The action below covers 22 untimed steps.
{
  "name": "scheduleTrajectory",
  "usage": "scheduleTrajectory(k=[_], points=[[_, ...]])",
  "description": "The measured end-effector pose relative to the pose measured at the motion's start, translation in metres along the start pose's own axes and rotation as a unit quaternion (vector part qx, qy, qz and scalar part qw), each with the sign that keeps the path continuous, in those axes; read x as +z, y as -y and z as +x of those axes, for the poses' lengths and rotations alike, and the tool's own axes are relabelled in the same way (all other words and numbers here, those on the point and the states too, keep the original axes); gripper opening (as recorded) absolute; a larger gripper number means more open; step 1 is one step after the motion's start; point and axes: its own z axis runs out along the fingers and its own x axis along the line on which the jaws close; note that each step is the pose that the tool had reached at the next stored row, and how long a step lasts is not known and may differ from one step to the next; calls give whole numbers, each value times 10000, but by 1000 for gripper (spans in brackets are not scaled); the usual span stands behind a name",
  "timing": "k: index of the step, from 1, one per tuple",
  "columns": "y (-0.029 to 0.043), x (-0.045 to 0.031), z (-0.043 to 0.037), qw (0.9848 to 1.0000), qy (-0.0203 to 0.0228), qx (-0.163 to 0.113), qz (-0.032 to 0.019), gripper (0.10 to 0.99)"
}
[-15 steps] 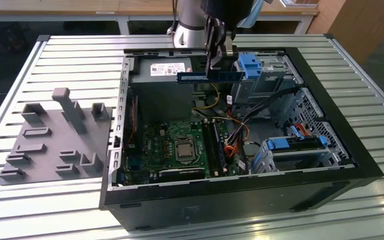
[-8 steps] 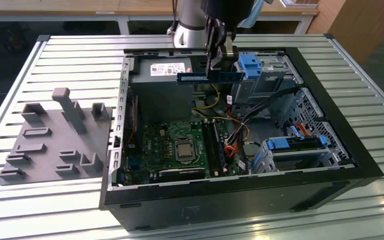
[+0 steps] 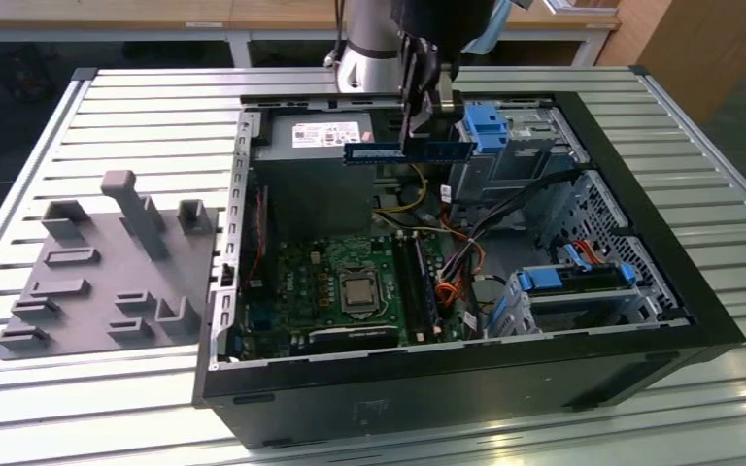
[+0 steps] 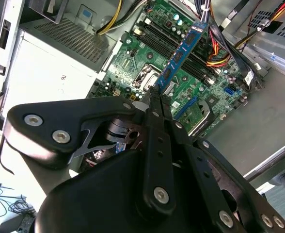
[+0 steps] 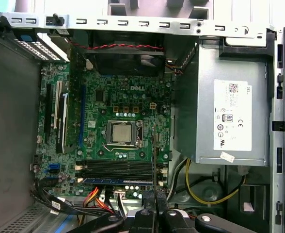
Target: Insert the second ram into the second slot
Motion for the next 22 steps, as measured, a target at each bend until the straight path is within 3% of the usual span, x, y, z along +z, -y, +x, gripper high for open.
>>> scheduleTrajectory(k=[22], points=[[-2, -1, 70, 10000, -3, 0, 0, 129]])
